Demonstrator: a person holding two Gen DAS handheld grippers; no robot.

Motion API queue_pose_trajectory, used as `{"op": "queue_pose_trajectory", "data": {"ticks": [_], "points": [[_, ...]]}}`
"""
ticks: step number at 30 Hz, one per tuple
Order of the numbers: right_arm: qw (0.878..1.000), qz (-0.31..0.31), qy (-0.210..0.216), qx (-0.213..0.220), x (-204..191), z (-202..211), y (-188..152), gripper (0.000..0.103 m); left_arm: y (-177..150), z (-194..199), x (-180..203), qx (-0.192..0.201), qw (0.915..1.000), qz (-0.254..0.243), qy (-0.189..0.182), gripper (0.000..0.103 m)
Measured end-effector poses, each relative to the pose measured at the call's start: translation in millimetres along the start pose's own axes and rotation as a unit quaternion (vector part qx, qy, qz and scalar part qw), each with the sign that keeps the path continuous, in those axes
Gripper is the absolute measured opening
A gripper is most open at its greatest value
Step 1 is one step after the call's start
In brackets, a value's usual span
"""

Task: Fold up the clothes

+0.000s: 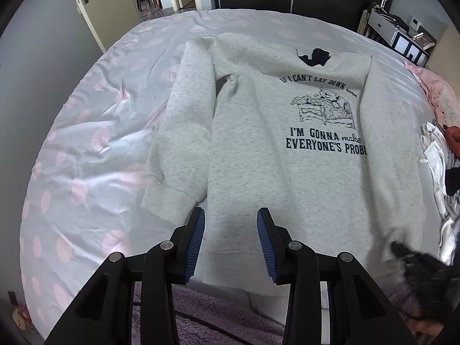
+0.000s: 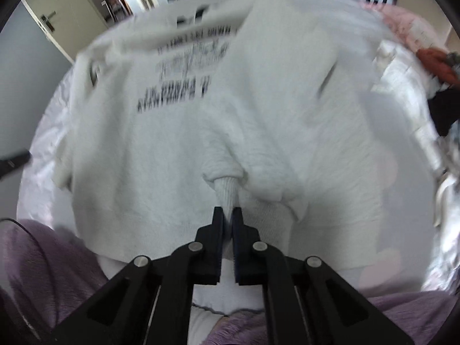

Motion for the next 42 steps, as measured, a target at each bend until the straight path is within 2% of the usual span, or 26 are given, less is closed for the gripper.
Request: {"op": "queue_pose_trajectory", "data": {"ticks": [4,8,13,18,21,27,31,35,36,39,42], "points": [[0.997,-0.007,-0.039,0.066,49.8,76.0,46.3,0.005,4.9,-2.1,-2.5,-0.002,1.0000,0.008,0.002,0.040],[0.992,-0.025,-0.077,0.099,113.0,128.7,97.8,0.005,13.3,-2.9,-1.5,0.000,0.9999,0.008,0.008,0.040],[0.981,-0.072,-0.129,0.125,198.2,167.6,145.1,0.005,27.4,-5.7,-0.5,0.000,0.9997,0.009,0.021,0.040],[0.965,-0.118,-0.180,0.151,283.3,207.1,191.4,0.005,40.9,-9.2,-1.7,0.002,0.9992,0.009,0.039,0.040],[0.950,-0.150,-0.232,0.146,341.4,211.7,205.8,0.005,48.1,-12.3,-5.8,0.000,0.9987,0.012,0.049,0.040],[0.939,-0.201,-0.255,0.112,426.3,167.6,210.8,0.005,64.8,-26.0,-21.6,-0.009,0.9973,0.021,0.070,0.040],[0.934,-0.204,-0.280,0.086,454.9,130.6,207.1,0.005,74.9,-33.7,-41.8,-0.021,0.9966,0.044,0.066,0.040],[0.932,-0.194,-0.289,0.099,441.3,137.3,202.6,0.007,81.4,-42.4,-64.4,-0.039,0.9955,0.066,0.055,0.040],[0.932,-0.192,-0.291,0.102,437.8,139.0,201.5,0.009,81.7,-44.7,-69.9,-0.044,0.9952,0.067,0.056,0.041],[0.930,-0.184,-0.298,0.113,427.3,144.4,198.1,0.026,82.6,-48.7,-82.6,-0.047,0.9958,0.053,0.057,0.049],[0.928,-0.176,-0.305,0.123,416.7,149.8,194.8,0.026,82.2,-61.4,-95.1,-0.061,0.9966,0.034,0.044,0.054]]}}
Point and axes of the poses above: each gripper's, at about its wrist camera, not at the fingertips, and z roughly against the way its jaws point, x to its right, y to its top, the point moved 6 cm from there along -z, roughly the way its jaws point, and after that the axes turned 7 degrees about z, right-handed, at the moved point
